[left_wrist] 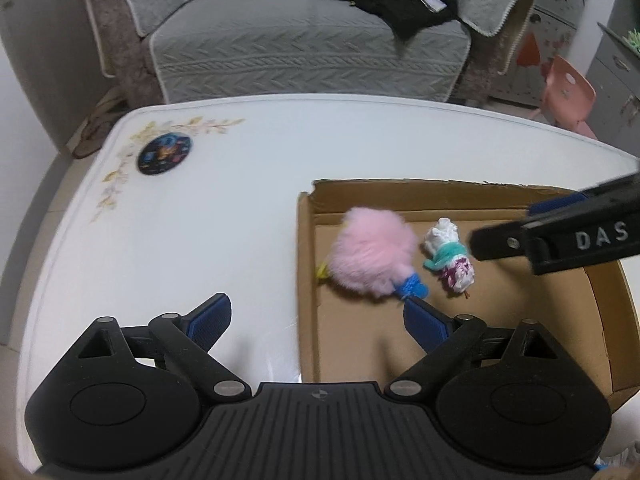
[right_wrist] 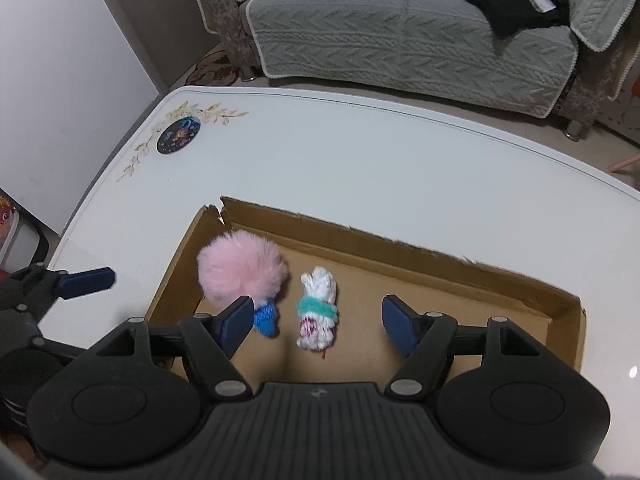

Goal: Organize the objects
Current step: 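Move both grippers back to the pile of wrapped items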

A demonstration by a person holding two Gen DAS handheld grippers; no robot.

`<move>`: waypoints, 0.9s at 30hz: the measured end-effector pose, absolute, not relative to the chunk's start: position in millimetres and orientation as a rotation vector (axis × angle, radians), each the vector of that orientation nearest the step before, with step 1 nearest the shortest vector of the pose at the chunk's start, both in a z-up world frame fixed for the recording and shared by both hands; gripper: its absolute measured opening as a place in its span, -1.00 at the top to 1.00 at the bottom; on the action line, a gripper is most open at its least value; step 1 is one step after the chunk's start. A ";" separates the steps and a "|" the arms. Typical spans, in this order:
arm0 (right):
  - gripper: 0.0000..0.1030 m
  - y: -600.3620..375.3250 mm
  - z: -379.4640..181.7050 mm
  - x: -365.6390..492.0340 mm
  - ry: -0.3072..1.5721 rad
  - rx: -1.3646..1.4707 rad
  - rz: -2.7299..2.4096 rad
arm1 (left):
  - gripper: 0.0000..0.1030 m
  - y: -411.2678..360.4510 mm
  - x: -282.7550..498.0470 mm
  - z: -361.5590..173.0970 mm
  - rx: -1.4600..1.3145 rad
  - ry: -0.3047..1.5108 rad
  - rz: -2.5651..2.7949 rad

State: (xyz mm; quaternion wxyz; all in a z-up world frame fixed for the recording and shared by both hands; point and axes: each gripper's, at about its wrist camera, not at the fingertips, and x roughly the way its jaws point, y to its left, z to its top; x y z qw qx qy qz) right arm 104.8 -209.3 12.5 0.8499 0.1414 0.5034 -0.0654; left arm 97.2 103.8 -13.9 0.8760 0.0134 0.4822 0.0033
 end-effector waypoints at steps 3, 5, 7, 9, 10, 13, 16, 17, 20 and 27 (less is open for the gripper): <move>-0.48 -207.0 16.3 88.5 1.063 0.286 -0.167 | -0.86 107.1 80.5 -6.2 -0.008 1.010 0.020; -0.50 -206.8 18.7 74.9 1.066 0.279 -0.188 | -0.86 109.9 68.6 -3.8 -0.026 1.011 0.011; -0.50 -206.8 21.7 59.9 1.069 0.281 -0.185 | -0.86 112.0 54.7 -2.2 -0.031 1.005 0.003; -0.55 -205.2 25.0 43.1 1.065 0.276 -0.176 | -0.87 114.4 40.8 -1.8 -0.039 1.006 0.002; -0.56 -204.9 27.2 34.2 1.061 0.273 -0.176 | -0.87 116.4 31.3 -2.0 -0.046 1.006 0.001; -0.66 -201.1 31.4 6.4 1.040 0.280 -0.166 | -0.87 119.6 8.1 -2.9 -0.057 1.001 -0.002; -0.68 -195.6 32.8 -21.7 1.023 0.296 -0.148 | -0.87 122.4 -19.0 -4.5 -0.056 0.993 -0.022; -0.69 -194.8 33.5 -30.1 1.016 0.298 -0.143 | -0.87 123.4 -27.7 -4.7 -0.052 0.987 -0.025; -0.80 -192.7 33.8 -61.3 0.982 0.299 -0.148 | -0.87 129.9 -58.6 -7.0 -0.070 0.968 -0.032; -0.81 -196.9 10.2 -143.3 0.937 0.340 -0.268 | -0.95 133.5 -119.8 -20.5 -0.036 0.904 -0.082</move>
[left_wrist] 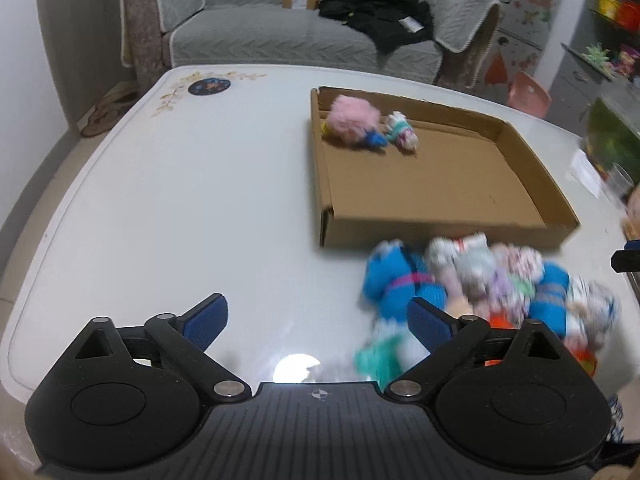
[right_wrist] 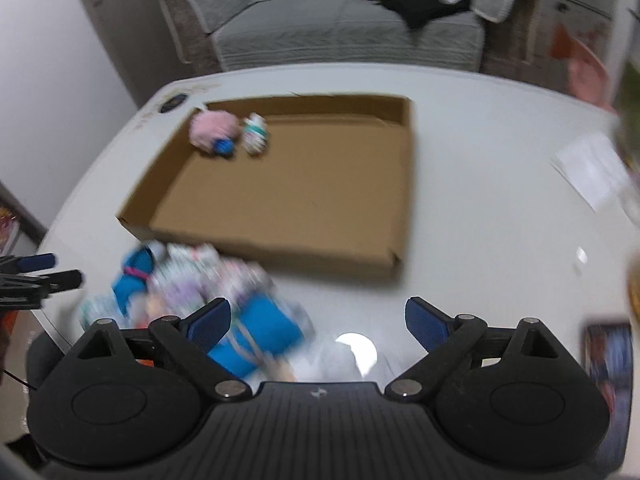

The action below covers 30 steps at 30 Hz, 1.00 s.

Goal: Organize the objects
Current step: 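Move both grippers back to the pile of wrapped items, then grasp the bubble-wrap bundle with the left gripper while the right grasps the grey knit bundle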

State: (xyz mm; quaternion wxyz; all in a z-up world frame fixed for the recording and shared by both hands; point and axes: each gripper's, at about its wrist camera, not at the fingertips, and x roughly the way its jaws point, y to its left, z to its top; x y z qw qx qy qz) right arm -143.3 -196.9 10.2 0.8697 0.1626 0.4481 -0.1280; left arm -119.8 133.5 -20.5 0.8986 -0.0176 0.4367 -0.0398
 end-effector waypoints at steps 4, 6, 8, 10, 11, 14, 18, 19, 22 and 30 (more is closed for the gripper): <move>-0.81 -198.8 -5.7 -174.1 0.933 0.367 -0.348 | -0.99 138.2 -135.7 -27.8 -0.039 0.885 -0.111; -0.81 -196.7 -16.6 -180.9 0.933 0.389 -0.351 | -0.99 137.1 -137.6 -33.8 -0.024 0.894 -0.127; -0.80 -193.7 -30.1 -179.0 0.963 0.390 -0.347 | -0.99 134.6 -137.4 -40.6 -0.004 0.910 -0.136; -0.80 -191.1 -42.7 -177.0 0.984 0.394 -0.340 | -0.99 132.6 -138.3 -47.2 0.018 0.919 -0.151; -0.80 -191.0 -47.5 -174.5 0.993 0.395 -0.335 | -0.99 132.0 -138.5 -49.8 0.026 0.923 -0.156; -0.79 -194.1 -58.0 -165.2 1.004 0.391 -0.333 | -0.99 127.5 -135.5 -56.7 0.037 0.935 -0.183; -0.74 -198.6 -59.5 -161.6 0.992 0.378 -0.321 | -0.99 117.3 -130.9 -63.5 0.073 0.947 -0.219; -0.71 -200.7 -59.2 -161.3 0.991 0.372 -0.328 | -0.99 115.7 -129.8 -64.8 0.075 0.950 -0.226; -0.66 -208.0 -58.5 -160.8 0.979 0.378 -0.336 | -1.00 109.8 -125.8 -67.3 0.079 0.953 -0.252; -0.63 -212.9 -62.0 -179.1 0.943 0.381 -0.304 | -0.91 99.5 -125.6 -73.2 0.110 0.976 -0.294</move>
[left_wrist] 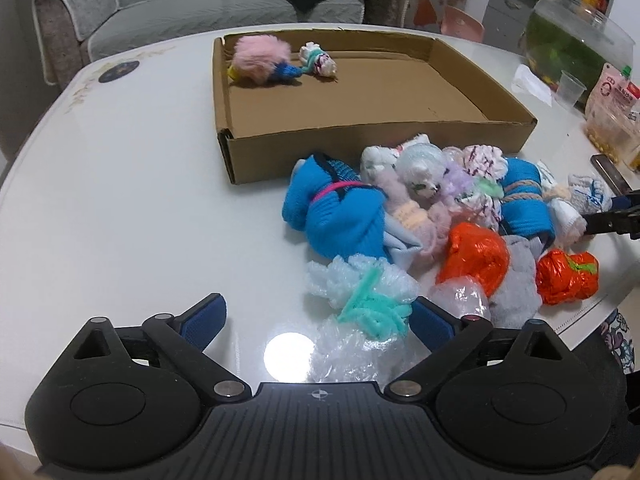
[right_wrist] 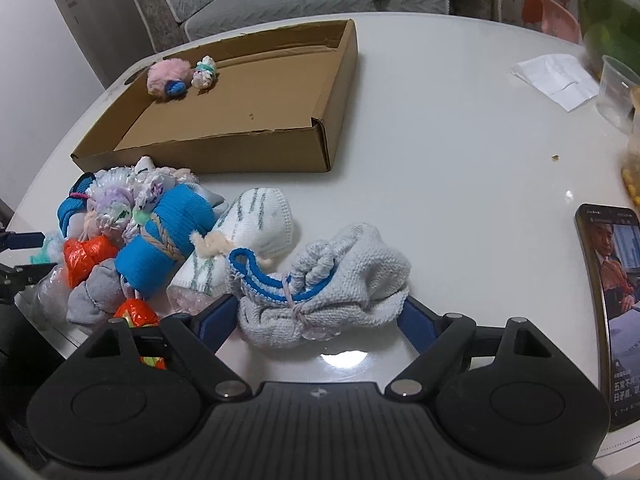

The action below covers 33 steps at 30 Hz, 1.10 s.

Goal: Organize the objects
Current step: 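Grasp the bubble-wrap bundle with the left gripper while the right grasps the grey knit bundle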

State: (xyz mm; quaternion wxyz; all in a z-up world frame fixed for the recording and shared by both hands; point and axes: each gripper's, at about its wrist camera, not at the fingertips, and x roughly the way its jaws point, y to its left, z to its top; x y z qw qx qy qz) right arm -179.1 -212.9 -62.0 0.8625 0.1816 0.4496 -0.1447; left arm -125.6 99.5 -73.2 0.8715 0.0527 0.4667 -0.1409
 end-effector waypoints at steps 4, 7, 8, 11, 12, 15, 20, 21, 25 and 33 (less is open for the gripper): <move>-0.61 -213.2 -60.3 -181.1 0.934 0.370 -0.299 | -0.65 100.8 -126.1 -77.1 0.081 1.001 -0.316; -0.60 -213.6 -59.4 -182.1 0.933 0.363 -0.292 | -0.42 97.5 -129.8 -75.2 0.095 0.998 -0.329; -0.60 -213.8 -59.0 -182.6 0.931 0.360 -0.291 | -0.31 97.3 -130.6 -74.5 0.093 0.997 -0.338; -0.59 -215.0 -59.1 -184.3 0.927 0.359 -0.292 | -0.11 102.9 -130.5 -72.5 0.058 0.999 -0.336; -0.59 -215.7 -58.9 -185.0 0.926 0.361 -0.293 | -0.09 105.7 -130.1 -72.1 0.048 1.001 -0.327; -0.59 -216.6 -58.6 -186.2 0.927 0.358 -0.297 | -0.07 117.3 -131.2 -71.2 0.056 1.002 -0.271; -0.61 -217.3 -59.1 -185.1 0.930 0.359 -0.298 | -0.08 134.4 -130.0 -69.9 0.032 0.995 -0.217; -0.62 -217.0 -58.8 -185.5 0.931 0.359 -0.301 | -0.12 135.0 -130.5 -70.2 0.032 0.992 -0.218; -0.67 -217.9 -58.6 -184.9 0.941 0.385 -0.320 | -0.18 130.5 -133.8 -72.0 0.076 0.976 -0.211; -0.79 -218.5 -61.7 -180.4 0.933 0.454 -0.370 | -0.27 125.6 -134.5 -76.3 0.122 0.941 -0.193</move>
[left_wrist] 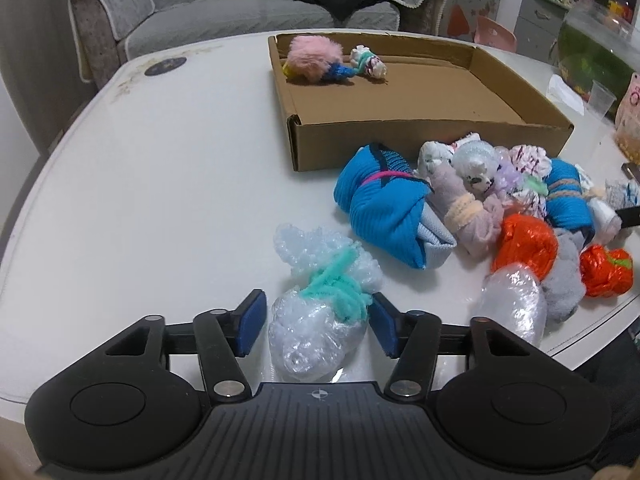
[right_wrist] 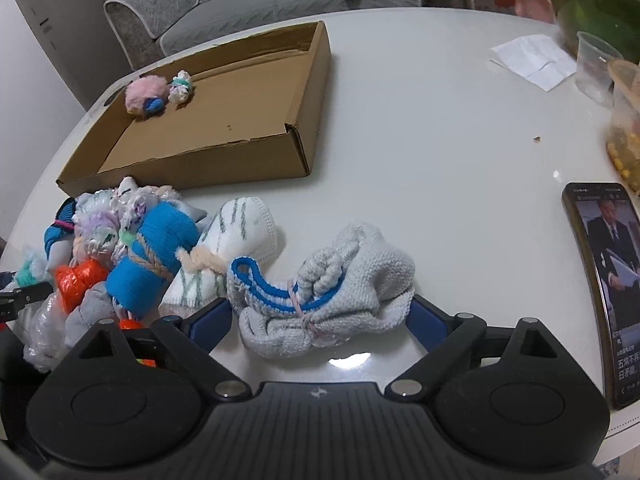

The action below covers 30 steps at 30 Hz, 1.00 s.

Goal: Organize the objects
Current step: 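Grasp the bubble-wrap bundle with the left gripper while the right grasps the grey knit bundle, then carry both bundles into the tray and open both grippers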

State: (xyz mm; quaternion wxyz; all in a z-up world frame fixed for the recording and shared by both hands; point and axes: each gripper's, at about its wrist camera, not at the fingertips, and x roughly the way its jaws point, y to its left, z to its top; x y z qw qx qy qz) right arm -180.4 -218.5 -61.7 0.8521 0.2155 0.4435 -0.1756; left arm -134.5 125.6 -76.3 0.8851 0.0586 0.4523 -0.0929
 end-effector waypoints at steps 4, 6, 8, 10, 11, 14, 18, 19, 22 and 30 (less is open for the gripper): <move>-0.58 -213.1 -61.8 -180.5 0.925 0.403 -0.374 | -0.46 129.2 -137.7 -78.6 0.115 0.928 -0.182; -0.36 -212.2 -61.0 -182.2 0.914 0.391 -0.368 | -0.57 131.8 -138.0 -80.2 0.109 0.924 -0.174; -0.24 -212.1 -60.1 -183.3 0.907 0.382 -0.355 | -0.57 132.3 -137.8 -80.7 0.113 0.919 -0.180; -0.19 -212.1 -59.5 -182.9 0.902 0.373 -0.346 | -0.34 132.4 -137.9 -79.9 0.114 0.908 -0.190; -0.18 -212.3 -59.2 -183.0 0.900 0.372 -0.344 | -0.03 132.5 -138.6 -79.0 0.113 0.897 -0.194; -0.06 -211.7 -57.7 -182.6 0.895 0.360 -0.335 | 0.15 133.4 -137.9 -77.0 0.103 0.894 -0.189; 0.02 -211.4 -53.8 -183.4 0.889 0.336 -0.328 | 0.18 134.1 -140.7 -74.0 0.104 0.901 -0.196; 0.02 -212.2 -52.5 -184.2 0.887 0.331 -0.330 | 0.18 135.8 -141.1 -72.8 0.097 0.900 -0.192; 0.03 -216.9 -46.4 -187.6 0.877 0.315 -0.340 | 0.19 141.2 -140.8 -64.7 0.082 0.890 -0.188; 0.03 -222.4 10.7 -176.0 0.773 0.175 -0.317 | 0.18 144.0 -111.9 -6.2 0.048 0.823 -0.195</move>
